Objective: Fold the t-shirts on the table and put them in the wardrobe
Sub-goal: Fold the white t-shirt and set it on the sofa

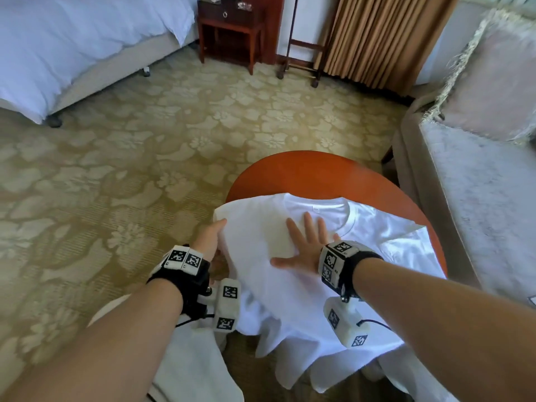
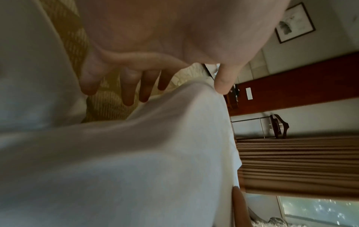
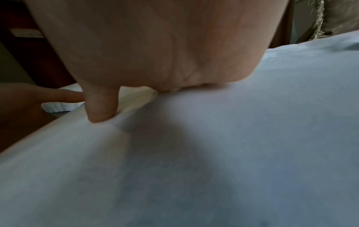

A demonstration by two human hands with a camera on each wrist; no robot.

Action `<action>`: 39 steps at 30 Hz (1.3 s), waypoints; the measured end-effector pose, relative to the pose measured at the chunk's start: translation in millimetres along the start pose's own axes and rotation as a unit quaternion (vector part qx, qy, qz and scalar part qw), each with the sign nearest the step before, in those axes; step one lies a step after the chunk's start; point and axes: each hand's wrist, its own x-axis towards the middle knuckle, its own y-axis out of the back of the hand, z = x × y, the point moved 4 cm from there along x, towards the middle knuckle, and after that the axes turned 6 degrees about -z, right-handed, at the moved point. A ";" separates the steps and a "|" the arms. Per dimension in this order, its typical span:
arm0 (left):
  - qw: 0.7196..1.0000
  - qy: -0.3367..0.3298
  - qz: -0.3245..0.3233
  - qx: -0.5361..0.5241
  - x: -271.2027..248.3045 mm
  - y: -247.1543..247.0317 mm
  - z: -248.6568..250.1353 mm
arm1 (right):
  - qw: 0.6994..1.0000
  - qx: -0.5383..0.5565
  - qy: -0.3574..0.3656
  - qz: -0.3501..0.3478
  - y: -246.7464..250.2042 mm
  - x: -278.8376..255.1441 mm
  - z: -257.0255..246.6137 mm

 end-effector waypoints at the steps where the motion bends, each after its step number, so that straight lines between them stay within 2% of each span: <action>1: 1.000 0.001 0.008 -0.023 2.1 2.8 -2.1 | 1.000 0.003 -0.002 0.000 1.2 2.0 0.1; 8: 0.994 -0.012 -0.012 -0.111 21.5 1.5 5.4 | 1.000 0.019 -0.008 0.004 11.0 19.8 3.2; 13: 0.993 -0.024 -0.025 -0.114 31.3 0.1 22.1 | 1.000 0.028 -0.004 0.007 27.4 41.1 15.2; 17: 0.996 -0.029 -0.011 -0.079 33.7 1.6 18.3 | 0.999 0.041 -0.010 0.015 47.6 60.6 27.1; 21: 0.996 0.023 -0.043 -0.078 35.3 -0.8 2.2 | 0.998 0.058 -0.021 0.028 65.7 80.9 36.3; 25: 0.982 0.052 -0.107 -0.149 33.2 -2.0 -1.9 | 0.997 0.066 -0.029 0.033 73.8 85.6 35.3; 29: 0.971 0.075 -0.136 -0.180 27.6 2.5 -2.9 | 0.995 0.009 -0.070 0.067 79.1 77.6 23.6; 32: 0.976 0.074 -0.119 -0.168 27.9 7.7 -2.7 | 0.988 -0.014 -0.079 0.134 84.5 62.7 3.0; 34: 0.977 0.081 -0.104 -0.169 25.8 9.9 0.2 | 0.987 -0.002 -0.064 0.148 83.1 54.6 -12.8; 39: 0.980 0.075 -0.052 -0.178 23.8 24.1 12.3 | 0.996 0.055 -0.018 0.074 62.6 52.1 -36.2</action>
